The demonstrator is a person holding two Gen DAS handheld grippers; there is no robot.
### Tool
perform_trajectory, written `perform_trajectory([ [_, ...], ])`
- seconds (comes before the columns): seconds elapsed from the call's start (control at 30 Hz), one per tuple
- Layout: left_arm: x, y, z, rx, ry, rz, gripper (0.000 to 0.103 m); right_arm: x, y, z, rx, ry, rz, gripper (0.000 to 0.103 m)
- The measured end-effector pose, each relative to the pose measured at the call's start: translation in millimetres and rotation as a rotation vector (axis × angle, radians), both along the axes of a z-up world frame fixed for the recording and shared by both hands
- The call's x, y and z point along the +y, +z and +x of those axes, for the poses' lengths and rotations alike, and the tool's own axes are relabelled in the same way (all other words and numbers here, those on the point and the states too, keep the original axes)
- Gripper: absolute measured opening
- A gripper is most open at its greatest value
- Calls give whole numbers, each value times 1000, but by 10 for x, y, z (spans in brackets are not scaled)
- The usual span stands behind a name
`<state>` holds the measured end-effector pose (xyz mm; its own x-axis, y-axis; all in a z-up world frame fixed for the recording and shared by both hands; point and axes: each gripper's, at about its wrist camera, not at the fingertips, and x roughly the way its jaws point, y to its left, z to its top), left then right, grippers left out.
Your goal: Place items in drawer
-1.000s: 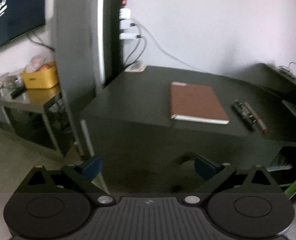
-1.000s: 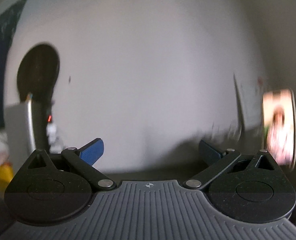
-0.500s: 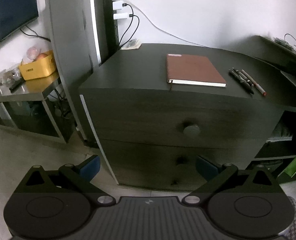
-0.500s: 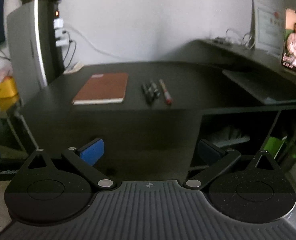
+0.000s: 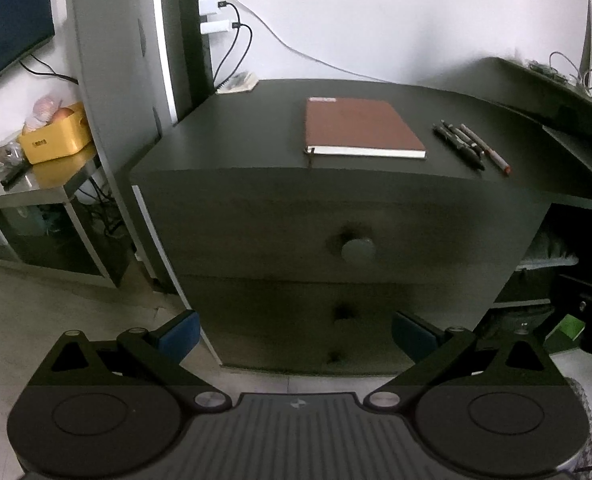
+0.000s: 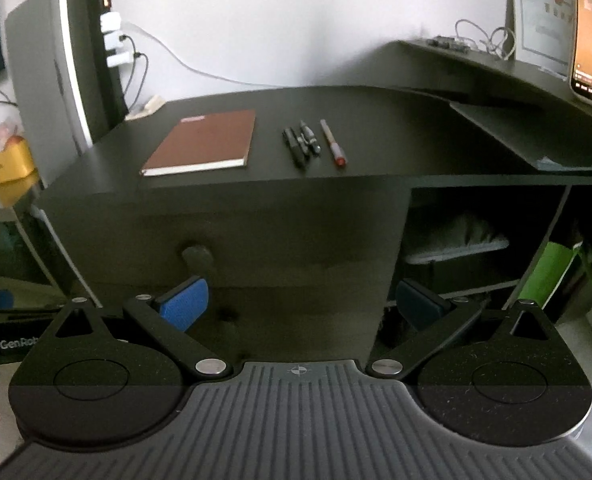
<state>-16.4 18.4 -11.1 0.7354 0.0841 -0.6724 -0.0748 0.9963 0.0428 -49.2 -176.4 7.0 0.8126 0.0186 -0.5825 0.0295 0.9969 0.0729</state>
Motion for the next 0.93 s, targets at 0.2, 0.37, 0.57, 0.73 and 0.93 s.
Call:
perform_trajectory([
  [0.2, -25, -57, 31, 22, 9, 16, 102, -15, -70, 33, 29, 10, 4, 103],
  [0.37, -51, -74, 33, 28, -21, 14, 102, -5, -79, 28, 37, 19, -6, 103],
  [0.57, -66, -107, 26, 44, -35, 9, 102, 12, -78, 6, 44, 23, -14, 103],
  [0.73, -34, -105, 38, 44, -19, 3, 102, 54, -78, -4, 48, 33, -22, 103],
  [0.93, -38, -108, 38, 43, -18, 4, 102, 79, -81, -11, 53, 38, -27, 103],
])
